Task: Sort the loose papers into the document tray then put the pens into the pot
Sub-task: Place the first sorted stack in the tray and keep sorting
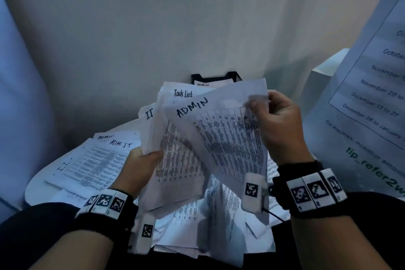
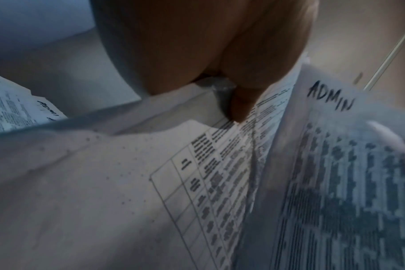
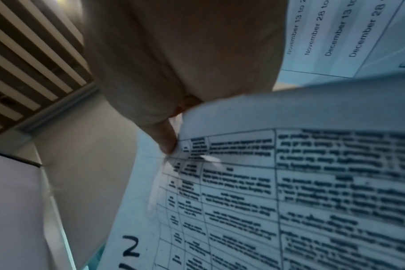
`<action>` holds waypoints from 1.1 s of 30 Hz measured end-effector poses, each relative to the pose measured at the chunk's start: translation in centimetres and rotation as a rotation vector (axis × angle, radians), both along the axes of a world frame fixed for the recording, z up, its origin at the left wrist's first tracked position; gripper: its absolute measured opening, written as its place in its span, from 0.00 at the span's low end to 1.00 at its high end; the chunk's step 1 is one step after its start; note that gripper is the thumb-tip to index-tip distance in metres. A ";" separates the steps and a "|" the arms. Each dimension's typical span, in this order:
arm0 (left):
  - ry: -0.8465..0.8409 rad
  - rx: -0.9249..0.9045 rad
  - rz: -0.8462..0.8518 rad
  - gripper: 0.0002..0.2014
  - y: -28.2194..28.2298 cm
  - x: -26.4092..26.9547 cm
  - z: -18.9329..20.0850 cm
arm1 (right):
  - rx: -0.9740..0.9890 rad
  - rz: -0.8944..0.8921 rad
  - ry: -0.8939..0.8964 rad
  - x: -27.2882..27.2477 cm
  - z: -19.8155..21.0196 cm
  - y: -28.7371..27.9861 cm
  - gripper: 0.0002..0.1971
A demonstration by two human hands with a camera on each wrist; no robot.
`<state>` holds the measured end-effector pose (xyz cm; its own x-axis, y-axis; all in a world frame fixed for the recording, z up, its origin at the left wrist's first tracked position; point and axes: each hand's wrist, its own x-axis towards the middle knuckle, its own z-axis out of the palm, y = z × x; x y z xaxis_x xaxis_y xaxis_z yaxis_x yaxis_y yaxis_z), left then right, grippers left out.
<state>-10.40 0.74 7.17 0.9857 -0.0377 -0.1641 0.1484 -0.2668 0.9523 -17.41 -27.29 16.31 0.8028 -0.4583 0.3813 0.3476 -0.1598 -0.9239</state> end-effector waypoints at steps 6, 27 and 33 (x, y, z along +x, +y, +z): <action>-0.020 0.051 -0.068 0.10 -0.4 -0.9 0.7 | 0.122 -0.109 -0.019 0.1 -0.6 0.2 0.05; 0.092 -0.343 -0.098 0.12 -1.6 -1.4 0.1 | 0.535 -0.066 0.364 1.9 -10.2 1.4 0.03; 0.021 -0.312 -0.302 0.30 -2.3 -2.1 -0.7 | 0.567 -0.132 0.210 2.2 -8.4 1.8 0.06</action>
